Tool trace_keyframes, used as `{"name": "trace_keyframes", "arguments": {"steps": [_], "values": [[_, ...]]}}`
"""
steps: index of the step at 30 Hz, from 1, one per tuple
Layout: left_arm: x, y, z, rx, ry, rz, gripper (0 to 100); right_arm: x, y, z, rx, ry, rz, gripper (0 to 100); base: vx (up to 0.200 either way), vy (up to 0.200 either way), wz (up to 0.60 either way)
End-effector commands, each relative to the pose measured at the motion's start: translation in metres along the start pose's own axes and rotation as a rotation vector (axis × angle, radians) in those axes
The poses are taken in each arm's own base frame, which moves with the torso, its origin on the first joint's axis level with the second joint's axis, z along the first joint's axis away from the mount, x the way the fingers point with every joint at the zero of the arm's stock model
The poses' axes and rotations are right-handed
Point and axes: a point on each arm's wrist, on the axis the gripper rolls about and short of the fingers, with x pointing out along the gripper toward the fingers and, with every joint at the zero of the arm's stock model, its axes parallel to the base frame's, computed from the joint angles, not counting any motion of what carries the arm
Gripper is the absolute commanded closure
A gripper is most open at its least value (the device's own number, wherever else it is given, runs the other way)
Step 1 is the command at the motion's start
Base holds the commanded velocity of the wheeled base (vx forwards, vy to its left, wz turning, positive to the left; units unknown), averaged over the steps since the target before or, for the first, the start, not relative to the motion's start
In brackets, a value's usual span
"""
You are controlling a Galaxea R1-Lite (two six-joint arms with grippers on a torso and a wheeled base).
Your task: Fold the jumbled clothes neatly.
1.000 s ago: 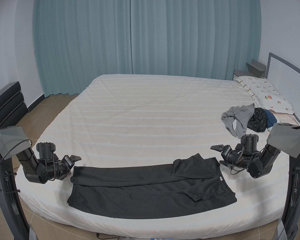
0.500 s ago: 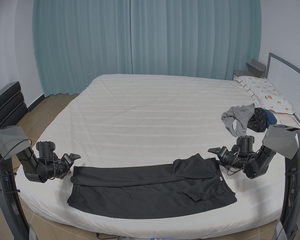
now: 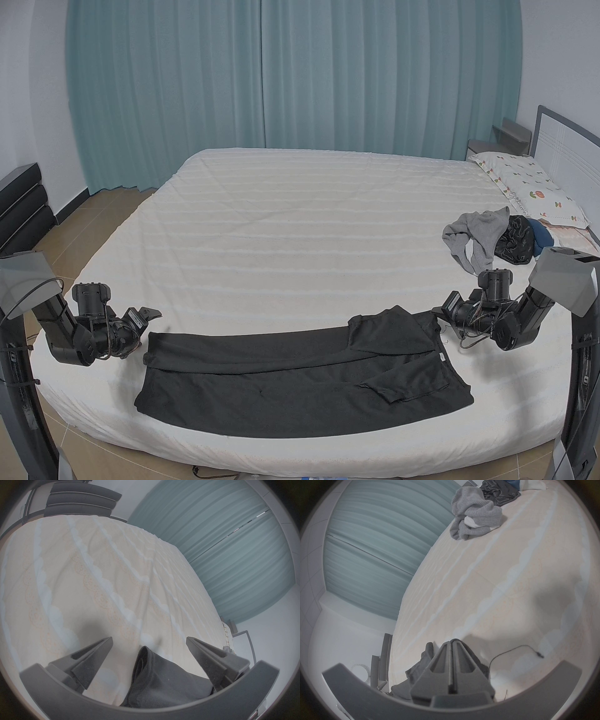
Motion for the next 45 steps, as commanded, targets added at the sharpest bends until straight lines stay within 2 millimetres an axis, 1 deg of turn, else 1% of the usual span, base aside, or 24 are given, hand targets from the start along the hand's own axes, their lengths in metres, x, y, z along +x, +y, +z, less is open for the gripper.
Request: {"name": "trace_keyframes", "arguments": {"steps": [1, 8, 9, 11, 13, 15, 17, 21, 23, 24, 25, 27, 29, 33, 35, 40, 45], "values": [[0.000, 0.000, 0.000, -0.001, 0.000, 0.000, 0, 0.001, -0.003, 0.002, 0.004, -0.004, -0.004, 100, 0.000, 0.000, 0.00], [0.000, 0.000, 0.000, 0.000, -0.001, -0.001, 0, 0.001, -0.003, 0.001, 0.001, 0.002, -0.001, 100, 0.000, 0.000, 0.00], [0.000, 0.000, 0.001, 0.000, -0.002, -0.002, 0, 0.001, -0.003, 0.001, 0.001, 0.002, -0.001, 0, 0.000, 0.000, 0.00], [0.000, -0.001, 0.001, 0.001, -0.004, -0.003, 0, -0.001, -0.001, 0.003, -0.003, -0.008, 0.008, 0, 0.000, 0.000, 0.00], [0.000, -0.001, 0.001, 0.001, -0.004, -0.003, 0, -0.007, 0.004, 0.006, -0.009, -0.024, 0.020, 0, 0.000, 0.000, 0.00], [-0.001, 0.001, 0.003, -0.004, -0.003, -0.005, 0, -0.023, 0.016, 0.012, -0.020, -0.045, 0.055, 0, 0.000, 0.000, 0.00], [-0.001, 0.001, 0.004, -0.005, -0.004, -0.007, 0, -0.032, 0.028, 0.013, -0.038, -0.039, 0.094, 0, 0.000, 0.000, 0.00], [-0.001, 0.001, 0.004, -0.007, -0.004, -0.007, 0, -0.040, 0.052, 0.007, -0.100, 0.017, 0.169, 0, 0.000, 0.000, 0.00], [-0.001, 0.002, 0.003, -0.006, -0.003, -0.006, 0, -0.040, 0.057, -0.001, -0.121, 0.064, 0.170, 0, 0.000, 0.000, 0.00], [-0.001, 0.002, 0.003, -0.006, -0.002, -0.005, 0, -0.037, 0.058, -0.011, -0.152, 0.107, 0.148, 0, 0.000, 0.000, 0.00], [-0.002, 0.002, 0.003, -0.007, -0.003, -0.006, 0, -0.035, 0.058, -0.017, -0.180, 0.132, 0.131, 0, 0.000, 0.000, 0.00], [-0.002, 0.002, 0.003, -0.008, -0.002, -0.005, 0, -0.030, 0.054, -0.023, -0.234, 0.170, 0.104, 0, 0.000, 0.000, 0.00], [-0.002, 0.002, 0.003, -0.008, -0.002, -0.005, 0, -0.026, 0.049, -0.026, -0.252, 0.183, 0.096, 0, 0.000, 0.000, 0.00], [-0.002, 0.002, 0.003, -0.006, -0.002, -0.005, 0, -0.021, 0.050, -0.029, -0.262, 0.195, 0.097, 0, 0.000, 0.000, 0.00], [-0.002, 0.002, 0.003, -0.006, -0.002, -0.005, 0, -0.012, 0.046, -0.034, -0.280, 0.210, 0.090, 0, 0.000, 0.000, 0.00], [-0.002, 0.002, 0.003, -0.007, -0.001, -0.004, 0, -0.005, 0.042, -0.034, -0.309, 0.210, 0.090, 0, 0.000, 0.000, 0.00], [-0.002, 0.002, 0.003, -0.007, -0.002, -0.003, 0, 0.003, 0.040, -0.027, -0.338, 0.191, 0.094, 0, 0.000, 0.000, 0.00]]}}
